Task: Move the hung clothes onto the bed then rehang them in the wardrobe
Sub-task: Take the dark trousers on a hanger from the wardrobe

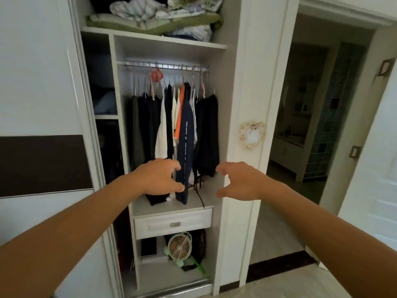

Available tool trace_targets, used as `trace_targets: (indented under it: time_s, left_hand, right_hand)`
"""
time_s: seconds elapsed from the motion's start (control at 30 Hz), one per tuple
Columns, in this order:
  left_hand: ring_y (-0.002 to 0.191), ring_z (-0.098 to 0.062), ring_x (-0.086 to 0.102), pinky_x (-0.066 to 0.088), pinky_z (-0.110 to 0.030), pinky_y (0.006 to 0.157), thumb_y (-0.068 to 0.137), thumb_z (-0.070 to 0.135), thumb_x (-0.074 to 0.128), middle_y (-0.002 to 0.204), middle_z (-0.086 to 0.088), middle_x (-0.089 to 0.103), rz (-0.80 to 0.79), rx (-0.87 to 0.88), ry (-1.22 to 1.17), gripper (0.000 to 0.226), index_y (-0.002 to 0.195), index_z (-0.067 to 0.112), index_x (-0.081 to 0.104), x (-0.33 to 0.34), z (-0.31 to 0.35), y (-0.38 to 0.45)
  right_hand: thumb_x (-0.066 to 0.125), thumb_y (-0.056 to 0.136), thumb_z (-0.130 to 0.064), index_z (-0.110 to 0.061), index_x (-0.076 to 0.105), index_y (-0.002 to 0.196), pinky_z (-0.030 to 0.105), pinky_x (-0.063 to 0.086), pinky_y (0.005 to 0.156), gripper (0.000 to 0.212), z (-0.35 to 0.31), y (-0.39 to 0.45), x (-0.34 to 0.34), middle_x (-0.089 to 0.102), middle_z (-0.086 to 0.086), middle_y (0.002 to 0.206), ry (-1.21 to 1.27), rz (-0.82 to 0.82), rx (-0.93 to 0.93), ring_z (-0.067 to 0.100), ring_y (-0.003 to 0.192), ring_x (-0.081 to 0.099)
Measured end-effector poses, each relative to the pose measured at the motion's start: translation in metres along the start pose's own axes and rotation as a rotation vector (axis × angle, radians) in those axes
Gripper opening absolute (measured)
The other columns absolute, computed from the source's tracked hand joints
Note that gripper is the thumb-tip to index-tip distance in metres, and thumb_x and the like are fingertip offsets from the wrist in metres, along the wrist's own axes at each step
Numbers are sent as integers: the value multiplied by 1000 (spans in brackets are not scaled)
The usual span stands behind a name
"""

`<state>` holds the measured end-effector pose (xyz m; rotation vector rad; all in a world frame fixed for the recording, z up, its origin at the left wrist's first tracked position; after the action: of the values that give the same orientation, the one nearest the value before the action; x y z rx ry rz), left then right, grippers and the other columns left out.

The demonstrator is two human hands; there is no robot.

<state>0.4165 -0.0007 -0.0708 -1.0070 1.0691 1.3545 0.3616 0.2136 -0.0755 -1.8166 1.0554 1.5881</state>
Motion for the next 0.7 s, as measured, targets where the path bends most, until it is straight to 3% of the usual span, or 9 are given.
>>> trace_targets:
  time_s: [0.27,0.43,0.7]
  left_hand:
    - [118,-18,55,48,-38,99,84,51,68,131,-3,56,80,-189,-40,71,144,24,41,-27,-77,74]
    - [122,-22,53,46,-40,101,85,49,66,138,-3,52,178,-253,-41,64,141,27,45,-49,-122,110]
    - [113,-25,57,47,-42,99,86,49,65,127,-6,58,286,-291,-49,61,139,22,49,-84,-200,189]
  right_hand:
    - [72,81,-44,-21,44,138,42,56,87,68,-10,141,-3,65,4,113,68,-4,-167,21,97,64]
    - [69,84,-34,-21,45,139,40,53,92,62,-29,216,0,59,1,122,116,0,-246,21,105,59]
    - [68,86,-34,-18,50,136,42,52,94,56,-70,336,5,59,4,122,145,76,-266,23,108,58]
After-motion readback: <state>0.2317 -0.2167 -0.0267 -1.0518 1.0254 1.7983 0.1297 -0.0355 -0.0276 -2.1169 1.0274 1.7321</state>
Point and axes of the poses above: each hand's wrist, its own y-axis towards the middle knuckle, its own x-axis out of the palm, z = x × y, the point moved 2 cm from there along y, towards the middle knuckle
